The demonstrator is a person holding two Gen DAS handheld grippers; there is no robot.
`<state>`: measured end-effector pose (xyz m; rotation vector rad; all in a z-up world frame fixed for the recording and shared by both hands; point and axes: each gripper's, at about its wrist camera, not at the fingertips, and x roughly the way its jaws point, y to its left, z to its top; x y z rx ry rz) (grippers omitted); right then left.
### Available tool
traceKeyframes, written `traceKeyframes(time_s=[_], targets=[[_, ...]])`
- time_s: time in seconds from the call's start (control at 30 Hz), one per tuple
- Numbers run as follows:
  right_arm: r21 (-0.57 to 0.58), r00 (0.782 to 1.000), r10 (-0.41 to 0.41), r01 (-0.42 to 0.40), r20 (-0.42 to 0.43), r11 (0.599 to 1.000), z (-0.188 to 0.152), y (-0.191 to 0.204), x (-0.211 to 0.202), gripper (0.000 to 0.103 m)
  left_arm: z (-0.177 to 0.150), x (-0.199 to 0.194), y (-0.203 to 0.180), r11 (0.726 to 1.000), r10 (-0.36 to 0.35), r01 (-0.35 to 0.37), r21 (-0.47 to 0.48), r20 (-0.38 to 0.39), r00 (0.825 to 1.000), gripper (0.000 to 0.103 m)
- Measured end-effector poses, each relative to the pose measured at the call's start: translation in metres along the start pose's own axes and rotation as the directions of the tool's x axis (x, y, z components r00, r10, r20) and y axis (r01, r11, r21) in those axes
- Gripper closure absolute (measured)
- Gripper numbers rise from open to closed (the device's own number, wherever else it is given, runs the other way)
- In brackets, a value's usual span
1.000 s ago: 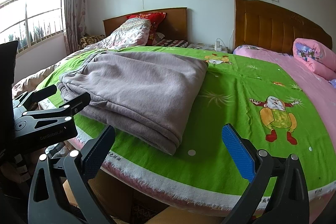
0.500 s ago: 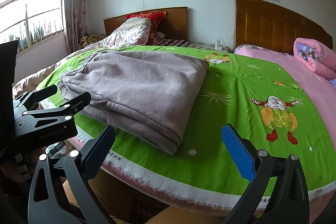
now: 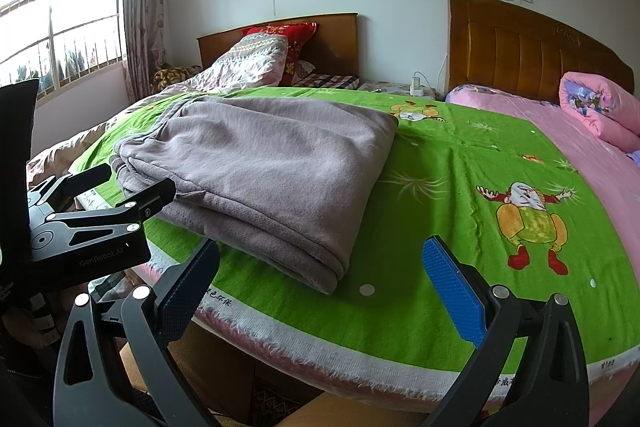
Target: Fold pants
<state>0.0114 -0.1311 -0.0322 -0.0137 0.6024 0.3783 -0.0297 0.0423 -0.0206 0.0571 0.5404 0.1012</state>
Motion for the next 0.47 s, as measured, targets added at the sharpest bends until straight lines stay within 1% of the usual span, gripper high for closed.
traceKeyframes(time_s=[0.47], targets=[[-0.001, 1.0, 0.004, -0.004, 0.005, 1.0, -0.0002, -0.0008, -0.0014, 0.004, 0.0014, -0.003, -0.0014, 1.0, 0.017, -0.017, -0.01, 0.0, 1.0, 0.002]])
